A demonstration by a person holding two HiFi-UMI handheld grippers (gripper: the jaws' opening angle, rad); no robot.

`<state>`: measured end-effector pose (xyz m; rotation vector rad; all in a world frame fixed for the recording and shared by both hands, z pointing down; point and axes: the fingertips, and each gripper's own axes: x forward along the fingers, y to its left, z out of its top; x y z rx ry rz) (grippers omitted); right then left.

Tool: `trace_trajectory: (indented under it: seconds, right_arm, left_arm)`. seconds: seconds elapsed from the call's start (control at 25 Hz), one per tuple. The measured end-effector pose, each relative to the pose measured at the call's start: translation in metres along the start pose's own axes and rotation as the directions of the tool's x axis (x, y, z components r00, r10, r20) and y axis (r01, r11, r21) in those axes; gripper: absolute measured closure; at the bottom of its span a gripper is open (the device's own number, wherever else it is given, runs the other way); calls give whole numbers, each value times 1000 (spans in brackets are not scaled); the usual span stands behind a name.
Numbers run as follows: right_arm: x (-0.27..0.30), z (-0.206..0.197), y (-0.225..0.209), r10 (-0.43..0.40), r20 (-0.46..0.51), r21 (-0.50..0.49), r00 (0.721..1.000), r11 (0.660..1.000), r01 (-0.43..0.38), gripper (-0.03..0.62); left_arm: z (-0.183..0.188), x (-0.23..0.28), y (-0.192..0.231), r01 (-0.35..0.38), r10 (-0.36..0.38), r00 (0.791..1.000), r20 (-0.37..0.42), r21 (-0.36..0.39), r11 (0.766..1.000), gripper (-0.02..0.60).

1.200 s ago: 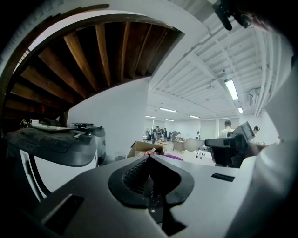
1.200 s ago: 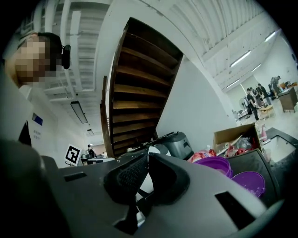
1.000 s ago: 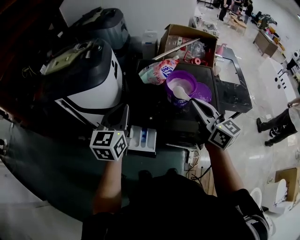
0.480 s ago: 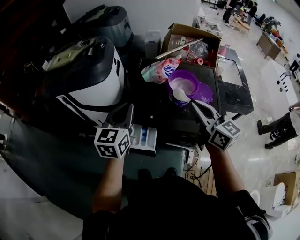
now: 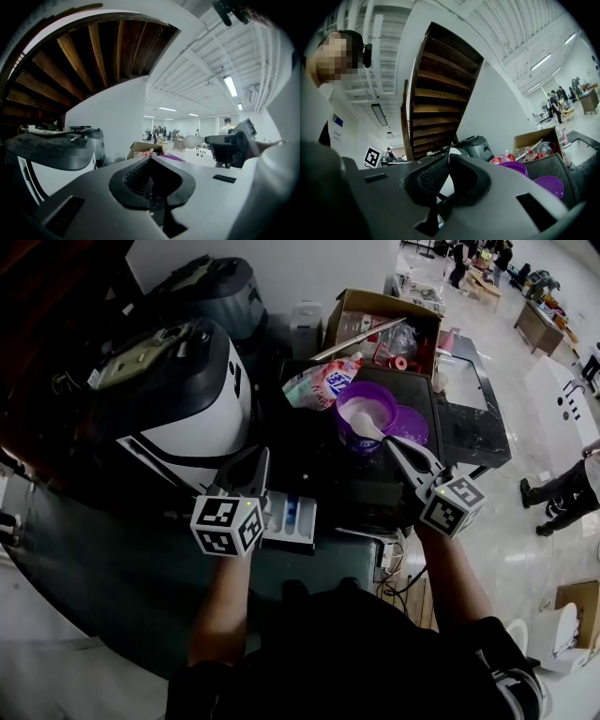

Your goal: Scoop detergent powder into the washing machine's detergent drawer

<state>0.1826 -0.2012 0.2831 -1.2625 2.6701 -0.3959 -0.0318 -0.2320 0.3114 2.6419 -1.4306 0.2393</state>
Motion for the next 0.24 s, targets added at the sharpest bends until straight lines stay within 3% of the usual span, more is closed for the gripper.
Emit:
trace_trajectory:
  seconds: [0.24]
  right_arm:
    - [-2,2,0,2,5,-5,1000,1000,-2,576]
  left_arm:
    - [3,-2,0,-15,15,1000,5,5,1000,574]
